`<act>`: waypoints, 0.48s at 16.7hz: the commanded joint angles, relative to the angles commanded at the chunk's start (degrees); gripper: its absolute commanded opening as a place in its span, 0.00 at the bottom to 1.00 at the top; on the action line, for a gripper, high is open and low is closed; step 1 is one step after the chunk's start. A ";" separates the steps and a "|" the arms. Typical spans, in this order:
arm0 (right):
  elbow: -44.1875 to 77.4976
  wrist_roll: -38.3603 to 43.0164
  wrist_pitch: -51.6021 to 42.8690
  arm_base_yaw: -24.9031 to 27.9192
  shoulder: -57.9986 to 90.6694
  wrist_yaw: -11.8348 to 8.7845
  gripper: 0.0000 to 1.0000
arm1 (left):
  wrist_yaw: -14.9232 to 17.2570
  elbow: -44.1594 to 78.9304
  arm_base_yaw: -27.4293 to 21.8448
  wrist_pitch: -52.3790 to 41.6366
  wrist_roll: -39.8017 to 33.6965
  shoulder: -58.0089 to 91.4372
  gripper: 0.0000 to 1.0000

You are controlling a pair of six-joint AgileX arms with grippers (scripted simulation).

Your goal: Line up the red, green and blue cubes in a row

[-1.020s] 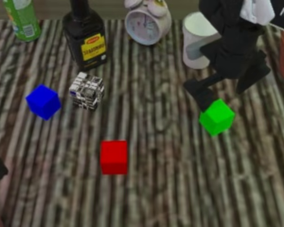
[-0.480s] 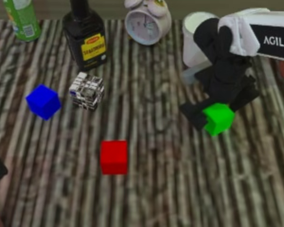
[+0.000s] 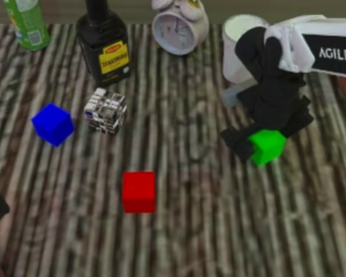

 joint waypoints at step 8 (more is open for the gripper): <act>0.00 0.00 0.00 0.00 0.00 0.00 0.17 | 0.00 0.00 0.00 0.00 0.00 0.00 1.00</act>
